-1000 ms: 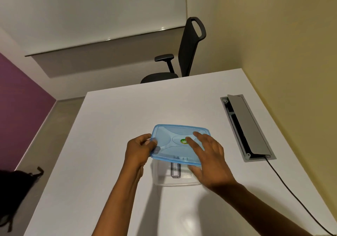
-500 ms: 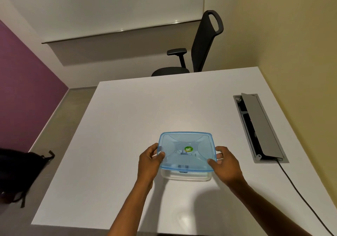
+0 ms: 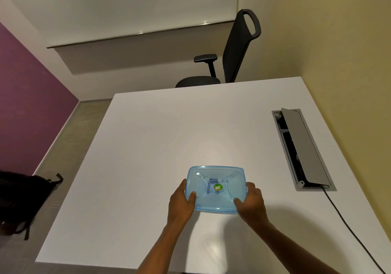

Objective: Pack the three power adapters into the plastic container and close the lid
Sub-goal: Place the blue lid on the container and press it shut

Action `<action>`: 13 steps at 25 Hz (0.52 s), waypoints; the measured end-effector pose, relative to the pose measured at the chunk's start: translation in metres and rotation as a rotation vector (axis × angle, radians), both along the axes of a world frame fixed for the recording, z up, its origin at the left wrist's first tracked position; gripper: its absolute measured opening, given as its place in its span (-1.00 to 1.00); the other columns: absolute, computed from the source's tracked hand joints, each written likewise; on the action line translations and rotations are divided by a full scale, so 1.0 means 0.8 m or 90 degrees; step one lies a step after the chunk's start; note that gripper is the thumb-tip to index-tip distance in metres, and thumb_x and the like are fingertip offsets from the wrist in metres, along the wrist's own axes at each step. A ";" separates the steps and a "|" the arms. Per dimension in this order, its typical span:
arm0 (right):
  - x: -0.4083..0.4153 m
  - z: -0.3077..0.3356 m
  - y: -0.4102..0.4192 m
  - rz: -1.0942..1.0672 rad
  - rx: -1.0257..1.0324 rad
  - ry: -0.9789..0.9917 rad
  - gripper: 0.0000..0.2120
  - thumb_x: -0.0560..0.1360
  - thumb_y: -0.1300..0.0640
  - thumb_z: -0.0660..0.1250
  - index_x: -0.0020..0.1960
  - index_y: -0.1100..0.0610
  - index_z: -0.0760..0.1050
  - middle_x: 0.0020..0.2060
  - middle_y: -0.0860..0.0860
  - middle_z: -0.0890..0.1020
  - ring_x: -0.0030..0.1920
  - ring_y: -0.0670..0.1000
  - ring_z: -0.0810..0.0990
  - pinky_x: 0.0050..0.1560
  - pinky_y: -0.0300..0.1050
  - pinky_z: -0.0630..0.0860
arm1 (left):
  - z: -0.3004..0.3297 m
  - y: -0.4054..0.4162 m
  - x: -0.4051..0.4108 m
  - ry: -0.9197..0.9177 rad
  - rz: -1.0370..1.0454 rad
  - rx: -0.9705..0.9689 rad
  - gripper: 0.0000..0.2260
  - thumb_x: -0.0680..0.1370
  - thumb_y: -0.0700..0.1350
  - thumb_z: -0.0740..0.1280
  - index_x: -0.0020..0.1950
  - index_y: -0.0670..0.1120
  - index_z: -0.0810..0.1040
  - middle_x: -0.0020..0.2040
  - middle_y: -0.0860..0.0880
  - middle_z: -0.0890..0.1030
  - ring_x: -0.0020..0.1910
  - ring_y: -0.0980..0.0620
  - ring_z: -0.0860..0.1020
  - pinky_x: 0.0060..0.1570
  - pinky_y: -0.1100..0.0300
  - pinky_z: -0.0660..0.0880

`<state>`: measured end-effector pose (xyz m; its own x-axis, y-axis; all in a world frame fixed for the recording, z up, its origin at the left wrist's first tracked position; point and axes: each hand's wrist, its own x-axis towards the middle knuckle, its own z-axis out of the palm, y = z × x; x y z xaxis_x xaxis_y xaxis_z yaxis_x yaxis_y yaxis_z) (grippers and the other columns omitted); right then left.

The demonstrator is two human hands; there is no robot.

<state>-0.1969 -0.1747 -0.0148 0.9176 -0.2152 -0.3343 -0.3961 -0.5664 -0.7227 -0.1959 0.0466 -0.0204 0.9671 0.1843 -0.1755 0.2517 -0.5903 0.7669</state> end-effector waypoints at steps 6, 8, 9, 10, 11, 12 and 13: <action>0.004 -0.011 0.000 -0.021 -0.018 -0.004 -0.63 0.34 0.29 0.38 0.12 0.20 0.40 -0.12 0.07 0.42 -0.10 0.15 0.47 -0.17 -0.12 0.39 | -0.014 0.001 0.006 0.013 -0.031 0.040 -0.69 0.53 -0.17 0.31 0.26 0.00 0.52 -0.06 0.28 0.54 -0.07 0.11 0.57 -0.20 0.57 0.38; 0.005 -0.011 0.002 -0.015 -0.033 -0.004 -0.64 0.34 0.30 0.37 0.11 0.21 0.40 -0.12 0.07 0.42 -0.10 0.16 0.48 -0.17 -0.13 0.40 | -0.017 0.001 0.009 0.021 -0.033 0.038 -0.69 0.52 -0.17 0.30 0.24 0.03 0.51 -0.03 0.19 0.60 -0.06 0.08 0.59 -0.20 0.51 0.38; 0.005 -0.011 0.003 -0.011 -0.039 -0.006 -0.64 0.34 0.30 0.37 0.12 0.22 0.40 -0.13 0.07 0.42 -0.10 0.15 0.48 -0.17 -0.13 0.40 | -0.018 -0.001 0.010 0.023 -0.032 0.038 -0.69 0.52 -0.17 0.30 0.24 0.02 0.50 -0.02 0.16 0.60 -0.04 0.05 0.60 -0.19 0.44 0.39; 0.005 -0.011 0.003 -0.007 -0.042 -0.010 -0.63 0.34 0.31 0.36 0.12 0.23 0.40 -0.13 0.06 0.42 -0.11 0.15 0.48 -0.17 -0.14 0.39 | -0.019 -0.002 0.011 0.026 -0.032 0.041 -0.70 0.52 -0.17 0.30 0.25 0.01 0.50 0.00 0.14 0.61 -0.02 0.01 0.61 -0.18 0.36 0.41; 0.005 -0.010 0.004 -0.006 -0.041 -0.013 -0.61 0.33 0.31 0.36 0.14 0.22 0.40 -0.13 0.06 0.42 -0.11 0.15 0.48 -0.17 -0.14 0.39 | -0.020 -0.004 0.011 0.027 -0.033 0.044 -0.69 0.53 -0.17 0.29 0.27 0.00 0.49 0.02 0.12 0.61 0.02 -0.03 0.61 -0.16 0.29 0.42; 0.005 -0.009 0.004 -0.003 -0.039 -0.015 -0.58 0.33 0.31 0.34 0.18 0.20 0.39 -0.14 0.07 0.43 -0.11 0.16 0.50 -0.17 -0.14 0.39 | -0.021 -0.004 0.010 0.029 -0.035 0.053 -0.67 0.54 -0.16 0.28 0.31 -0.02 0.46 0.07 0.08 0.61 0.07 -0.06 0.61 -0.11 0.24 0.43; 0.005 -0.008 0.004 0.003 -0.042 -0.017 -0.53 0.34 0.30 0.33 0.24 0.18 0.38 -0.15 0.07 0.42 -0.12 0.16 0.50 -0.17 -0.14 0.40 | -0.021 -0.005 0.010 0.035 -0.037 0.068 -0.62 0.56 -0.15 0.28 0.38 -0.05 0.42 0.17 0.04 0.61 0.16 -0.09 0.59 -0.02 0.20 0.44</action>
